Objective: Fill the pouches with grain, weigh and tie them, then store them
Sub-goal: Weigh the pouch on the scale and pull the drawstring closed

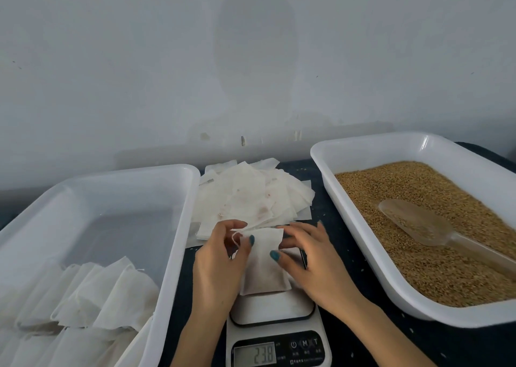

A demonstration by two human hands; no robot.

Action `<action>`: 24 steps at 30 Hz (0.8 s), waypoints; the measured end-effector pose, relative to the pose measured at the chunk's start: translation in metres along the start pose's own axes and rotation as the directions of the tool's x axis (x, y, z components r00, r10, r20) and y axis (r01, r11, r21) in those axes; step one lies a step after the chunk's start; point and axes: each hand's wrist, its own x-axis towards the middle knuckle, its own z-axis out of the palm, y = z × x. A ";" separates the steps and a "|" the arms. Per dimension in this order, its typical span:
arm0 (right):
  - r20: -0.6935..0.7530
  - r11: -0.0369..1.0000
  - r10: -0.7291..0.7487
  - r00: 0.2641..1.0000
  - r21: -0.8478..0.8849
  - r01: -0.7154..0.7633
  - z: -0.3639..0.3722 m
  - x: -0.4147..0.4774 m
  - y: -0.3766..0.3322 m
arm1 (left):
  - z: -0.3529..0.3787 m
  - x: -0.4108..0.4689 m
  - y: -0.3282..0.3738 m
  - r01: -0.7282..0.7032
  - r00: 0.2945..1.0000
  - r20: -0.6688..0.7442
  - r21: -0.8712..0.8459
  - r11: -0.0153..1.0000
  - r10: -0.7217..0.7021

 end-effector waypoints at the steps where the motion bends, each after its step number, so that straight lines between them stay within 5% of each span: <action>1: -0.016 1.000 0.010 1.000 0.024 -0.009 0.001 0.000 -0.002 | -0.001 -0.002 0.003 -0.022 1.000 -0.012 0.002 1.000 0.022; 8: -0.028 0.973 0.013 1.000 0.231 -0.006 -0.003 0.023 -0.038 | -0.034 -0.026 0.043 -0.265 0.924 -0.218 0.223 0.938 0.313; 12: 0.020 0.931 -0.121 0.992 0.350 0.106 0.003 0.054 -0.088 | -0.073 -0.031 0.061 -0.207 0.863 -0.358 0.393 0.896 0.357; 16: 0.154 0.882 -0.226 0.962 0.451 0.135 0.021 0.077 -0.135 | -0.121 -0.026 0.045 -0.059 0.934 -0.314 0.333 0.941 0.169; 19: 0.300 0.906 -0.273 0.914 0.400 0.139 0.042 0.083 -0.154 | -0.148 -0.027 0.019 0.061 0.982 -0.184 0.533 0.844 0.045; 24: 0.518 0.951 -0.307 0.799 0.189 0.243 0.070 0.082 -0.163 | -0.151 -0.026 -0.018 0.379 0.923 -0.181 0.578 0.722 -0.340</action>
